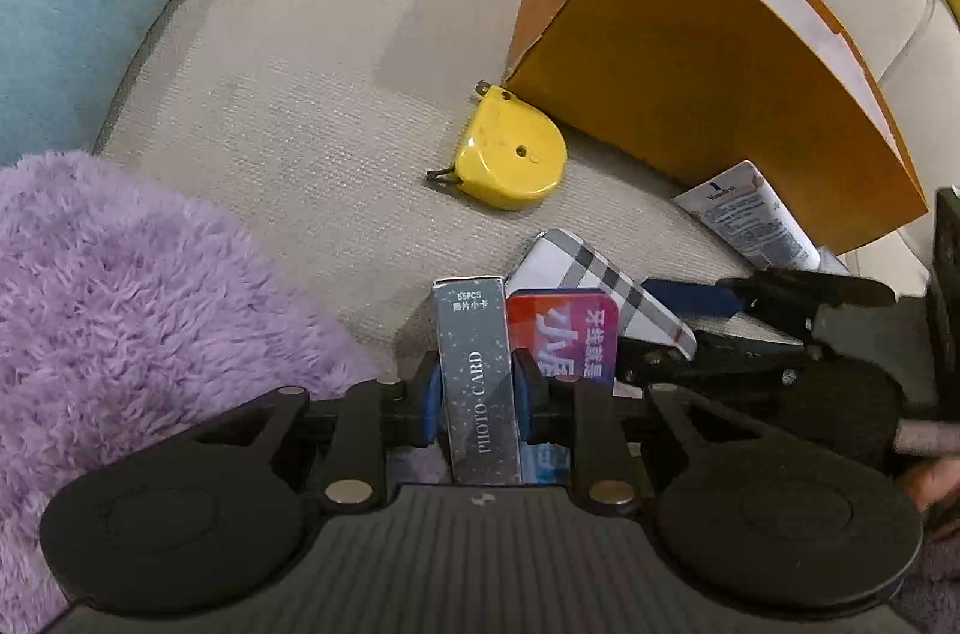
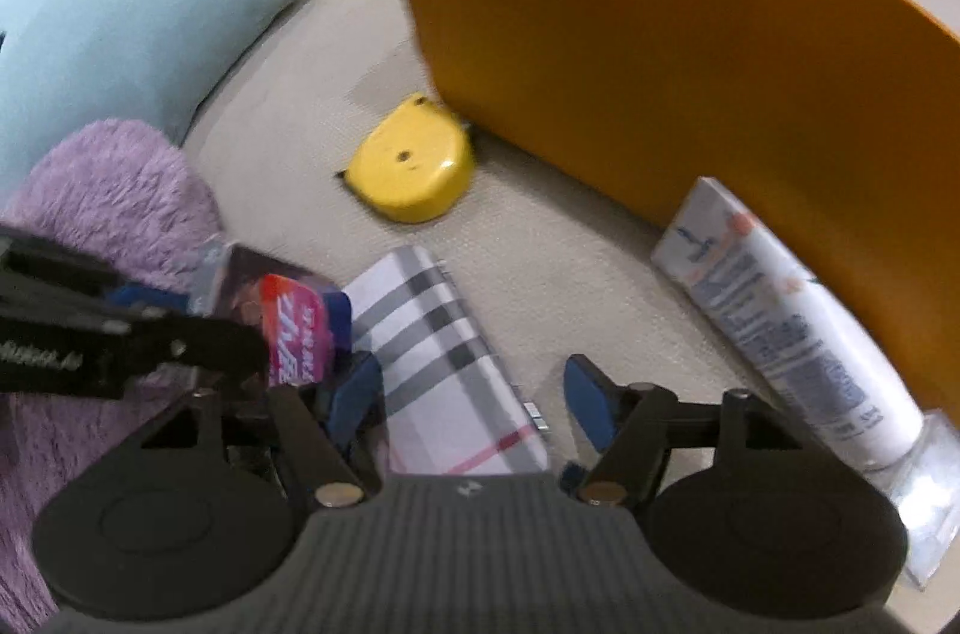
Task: Organize rigid objects
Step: 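Grasp the plaid tin case with the right gripper while left holds the PHOTO CARD box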
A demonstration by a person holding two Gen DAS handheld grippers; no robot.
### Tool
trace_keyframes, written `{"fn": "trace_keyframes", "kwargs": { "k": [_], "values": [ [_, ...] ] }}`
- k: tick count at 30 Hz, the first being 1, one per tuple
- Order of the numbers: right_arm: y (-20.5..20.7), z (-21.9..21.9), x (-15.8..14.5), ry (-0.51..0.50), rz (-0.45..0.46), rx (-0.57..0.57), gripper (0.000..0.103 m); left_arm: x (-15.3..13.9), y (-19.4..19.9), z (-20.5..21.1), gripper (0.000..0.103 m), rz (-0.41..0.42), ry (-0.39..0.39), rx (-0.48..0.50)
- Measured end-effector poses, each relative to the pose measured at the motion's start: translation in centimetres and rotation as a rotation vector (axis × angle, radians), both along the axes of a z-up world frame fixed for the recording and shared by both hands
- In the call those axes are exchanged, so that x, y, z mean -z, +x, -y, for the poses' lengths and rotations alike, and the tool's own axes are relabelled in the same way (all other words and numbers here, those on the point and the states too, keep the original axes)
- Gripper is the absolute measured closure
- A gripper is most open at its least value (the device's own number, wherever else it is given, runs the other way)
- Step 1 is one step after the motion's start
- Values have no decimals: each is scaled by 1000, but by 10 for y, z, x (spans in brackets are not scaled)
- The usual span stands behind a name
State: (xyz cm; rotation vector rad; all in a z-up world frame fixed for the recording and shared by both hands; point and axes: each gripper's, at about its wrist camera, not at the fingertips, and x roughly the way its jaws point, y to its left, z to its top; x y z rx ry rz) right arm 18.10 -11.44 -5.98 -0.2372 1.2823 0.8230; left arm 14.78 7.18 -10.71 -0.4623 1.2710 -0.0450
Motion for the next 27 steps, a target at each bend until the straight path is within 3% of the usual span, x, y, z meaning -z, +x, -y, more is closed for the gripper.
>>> {"fn": "trace_keyframes", "kwargs": {
  "k": [4, 7, 10, 16, 20, 27],
  "values": [
    [-6, -1, -9, -4, 0, 10, 60, -1, -3, -2, 76, 7, -8, -4],
    [-8, 10, -23, 47, -10, 61, 77, -4, -6, -5, 77, 24, -22, -6],
    [-12, 19, -43, 89, 16, 117, 86, -10, -7, -8, 77, 53, -32, 0],
    [-30, 15, -59, 1, 163, 186, 88, -15, -3, -15, 78, 78, -22, 3],
    [-27, 15, -48, 45, 58, 180, 85, -5, 3, -15, 77, 41, -20, 15],
    [-18, 6, -38, 37, 17, 221, 77, -5, 2, -6, 71, 53, 23, 33]
  ]
}}
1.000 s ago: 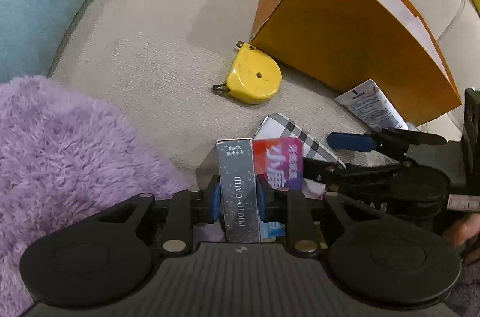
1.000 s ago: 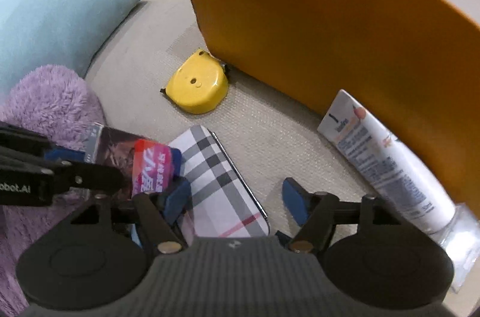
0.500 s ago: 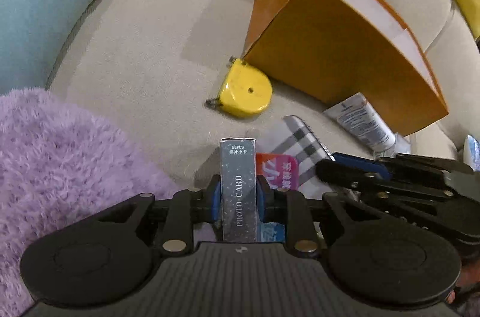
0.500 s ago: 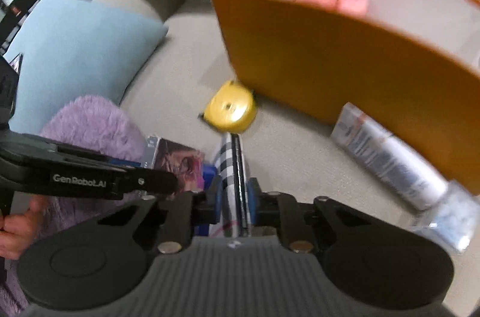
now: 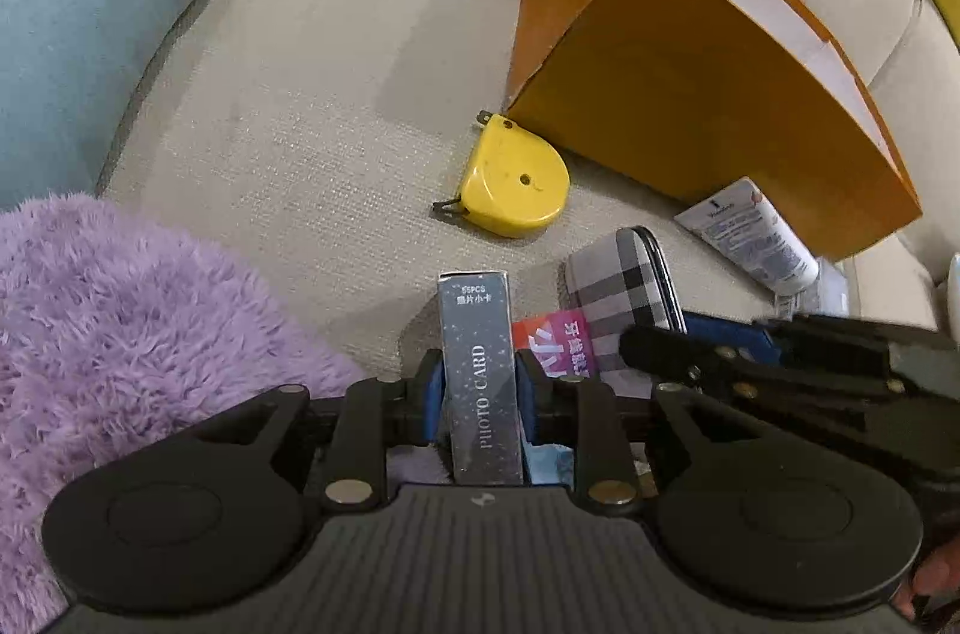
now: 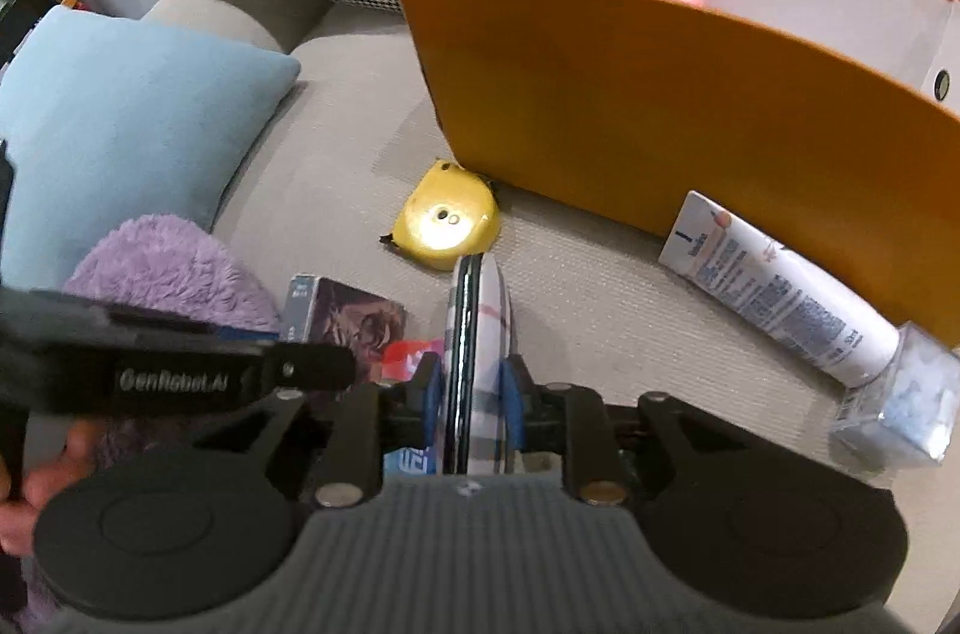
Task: Organize rigid objects
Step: 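Grasp the plaid tin case with the right gripper while left holds the PHOTO CARD box, then carry the PHOTO CARD box and plaid case into the orange shoebox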
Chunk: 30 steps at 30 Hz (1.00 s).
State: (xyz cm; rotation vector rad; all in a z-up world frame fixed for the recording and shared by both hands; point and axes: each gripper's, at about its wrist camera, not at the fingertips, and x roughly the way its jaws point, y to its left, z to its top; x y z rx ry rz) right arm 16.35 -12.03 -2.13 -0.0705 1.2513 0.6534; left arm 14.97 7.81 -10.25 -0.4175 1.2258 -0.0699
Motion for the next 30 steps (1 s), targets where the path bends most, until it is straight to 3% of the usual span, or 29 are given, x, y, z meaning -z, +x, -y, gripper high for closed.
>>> {"fn": "trace_keyframes", "kwargs": {
  "k": [7, 14, 19, 30],
  "values": [
    [-1, -3, 4, -9, 10, 14, 76, 5, 1, 9, 71, 10, 37, 9],
    [-9, 6, 1, 1, 52, 74, 82, -5, -8, 0, 78, 70, -19, -10],
    [-9, 20, -19, 38, 84, 127, 82, -31, -8, -5, 78, 125, -55, -12],
    [6, 37, -91, 140, 227, 167, 82, -109, 11, -3, 78, 312, -124, 45]
  ]
}}
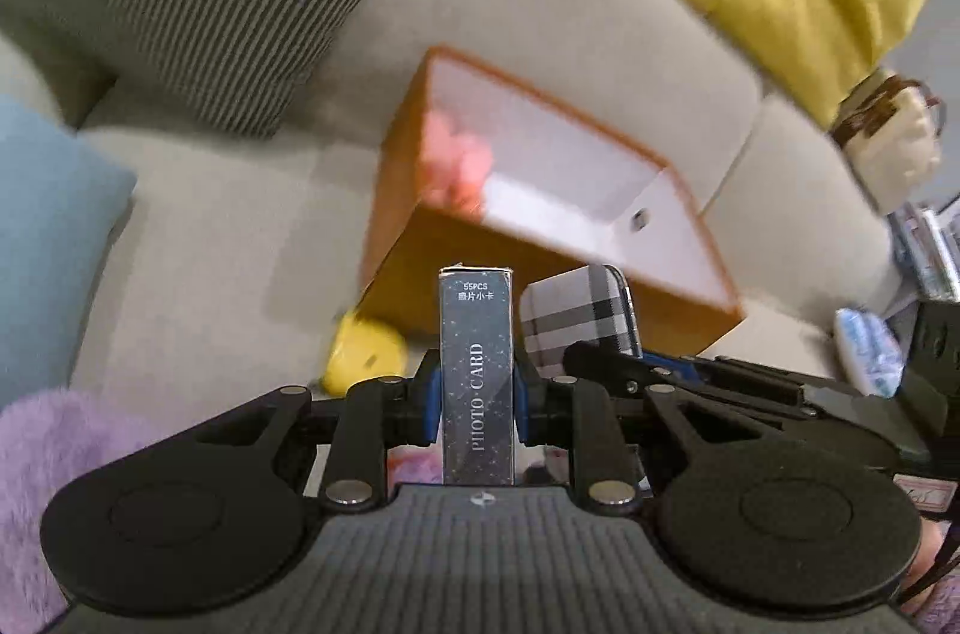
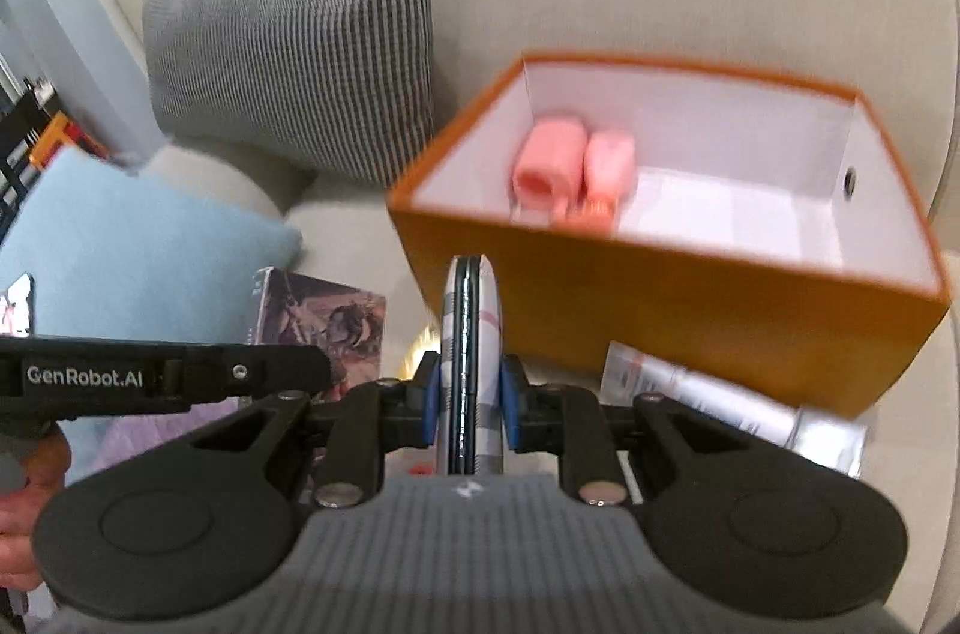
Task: Organize rigid objects
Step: 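Carry the PHOTO CARD box and plaid case into the orange shoebox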
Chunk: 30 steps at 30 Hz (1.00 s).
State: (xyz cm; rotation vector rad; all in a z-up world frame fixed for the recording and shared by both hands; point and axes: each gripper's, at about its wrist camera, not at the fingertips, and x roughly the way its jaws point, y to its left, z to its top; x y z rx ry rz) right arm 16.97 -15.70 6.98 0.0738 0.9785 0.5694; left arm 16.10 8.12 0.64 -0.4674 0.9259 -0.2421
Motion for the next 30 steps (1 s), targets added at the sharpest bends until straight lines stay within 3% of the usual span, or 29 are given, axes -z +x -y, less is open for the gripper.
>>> {"fn": "trace_keyframes", "kwargs": {
  "k": [8, 14, 20, 25, 30],
  "values": [
    [36, 15, -51, 45, 108, 22, 82, -43, 45, 6, 78, 112, -40, 60],
    [86, 35, -61, 18, 136, 98, 82, -64, 91, 13, 78, 169, 5, 85],
    [141, 62, -18, 20, -27, 185, 82, -41, 143, 30, 78, 69, -15, 163],
    [182, 75, 29, 46, -187, 246, 82, 8, 201, 59, 78, -86, -9, 210],
    [216, 74, 65, 13, -263, 263, 82, 48, 244, 75, 78, -207, -2, 239]
  ]
}}
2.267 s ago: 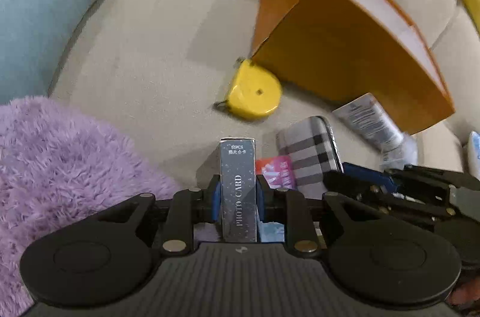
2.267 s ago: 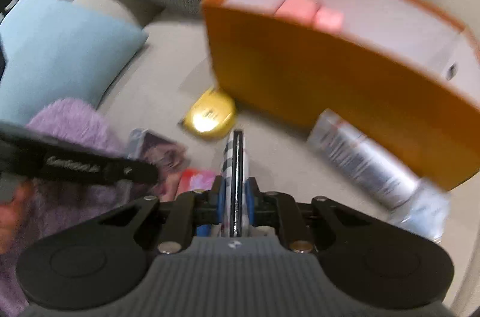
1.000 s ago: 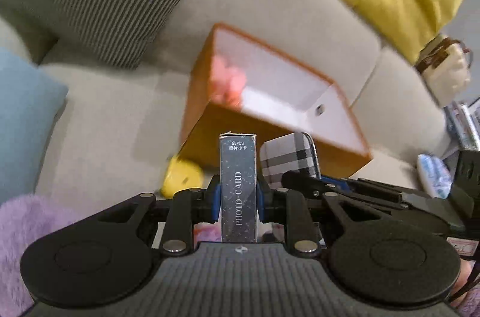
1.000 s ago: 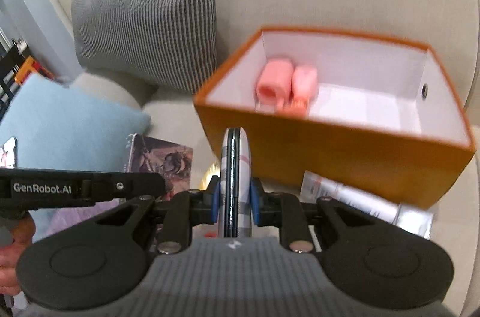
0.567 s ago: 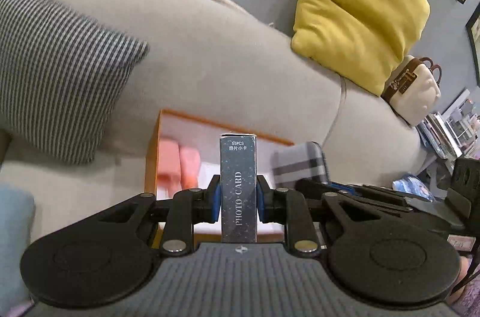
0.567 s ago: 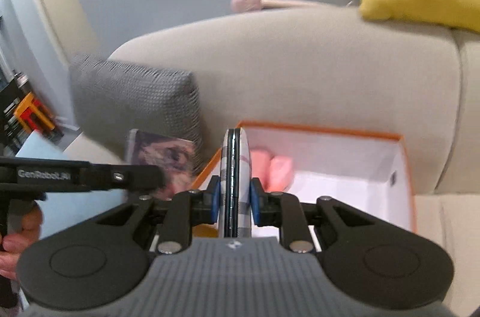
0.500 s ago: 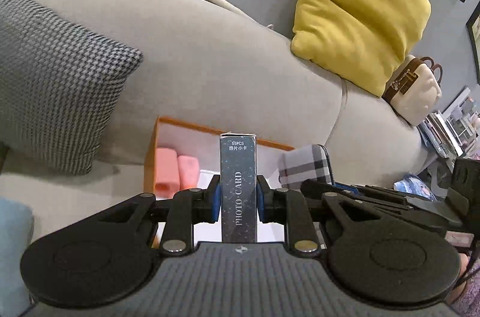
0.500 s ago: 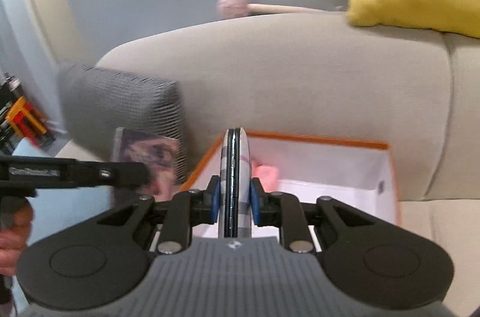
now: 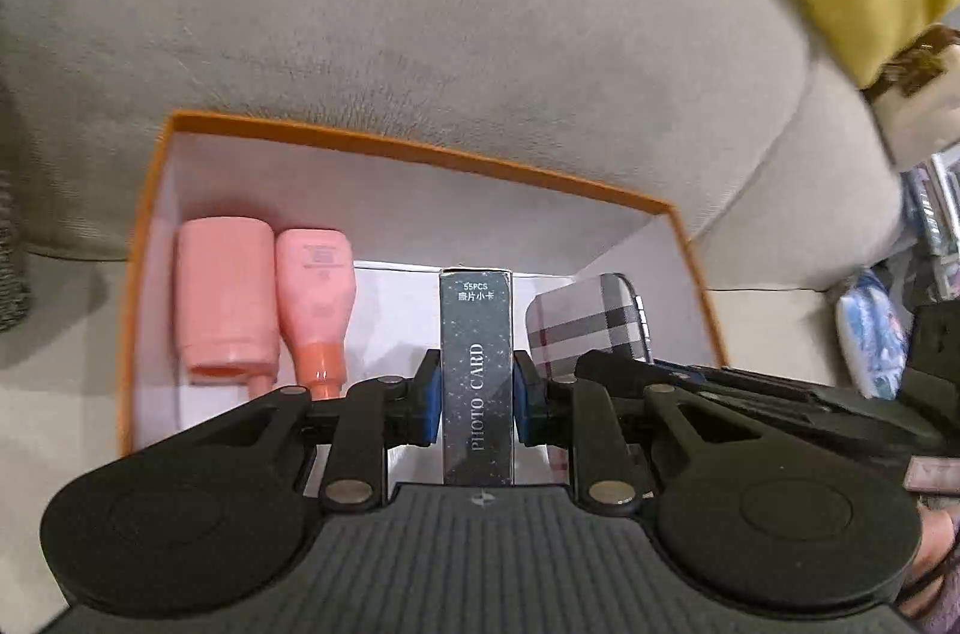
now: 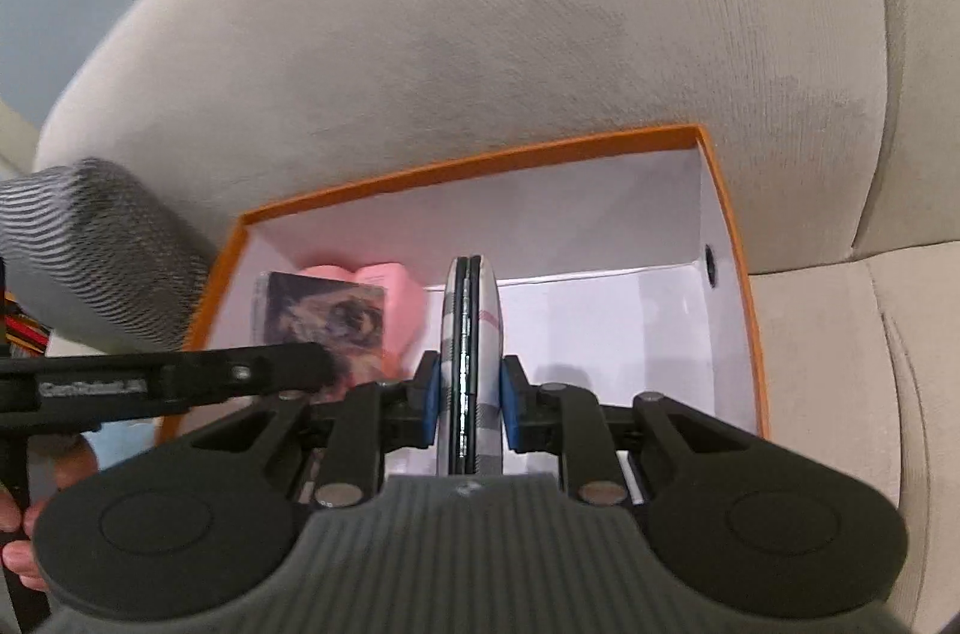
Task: Organize rigid objects
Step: 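Carry the PHOTO CARD box and plaid case into the orange shoebox, then open both grippers to set the two items beside the pink bottle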
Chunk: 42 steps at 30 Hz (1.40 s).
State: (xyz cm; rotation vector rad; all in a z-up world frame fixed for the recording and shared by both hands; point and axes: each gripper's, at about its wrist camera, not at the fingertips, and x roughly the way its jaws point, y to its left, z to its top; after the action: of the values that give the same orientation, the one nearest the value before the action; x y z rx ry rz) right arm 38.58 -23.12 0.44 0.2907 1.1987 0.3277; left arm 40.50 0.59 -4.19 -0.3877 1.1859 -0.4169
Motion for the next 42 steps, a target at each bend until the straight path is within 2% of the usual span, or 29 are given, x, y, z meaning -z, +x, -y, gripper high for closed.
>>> {"fn": "trace_keyframes", "kwargs": {
  "k": [5, 11, 16, 21, 24, 30, 33, 38, 42],
  "values": [
    [28, -1, 30, 8, -74, 40, 82, 31, 31, 7, 78, -80, 39, -31],
    [49, -6, 55, 20, -135, 59, 82, 55, 42, 9, 78, -133, 13, -28],
    [60, -12, 64, 30, -146, 46, 82, 65, 45, 7, 78, -152, -4, -20],
    [54, -13, 68, -15, -132, 33, 81, 55, 37, 10, 76, -115, 81, 21],
    [52, -20, 72, -79, -135, 20, 79, 44, 31, 12, 74, -97, 123, 63],
    [50, -30, 72, -172, -122, -24, 74, 29, 21, 24, 74, -21, 314, 172],
    [49, -38, 72, -207, -116, -56, 65, 27, 14, 28, 74, -21, 319, 207],
    [48, -51, 76, -251, -133, -117, 65, 30, 10, 38, 74, -29, 356, 251],
    [53, -52, 92, -267, -150, -123, 65, 36, 5, 38, 74, -45, 355, 259]
  ]
}}
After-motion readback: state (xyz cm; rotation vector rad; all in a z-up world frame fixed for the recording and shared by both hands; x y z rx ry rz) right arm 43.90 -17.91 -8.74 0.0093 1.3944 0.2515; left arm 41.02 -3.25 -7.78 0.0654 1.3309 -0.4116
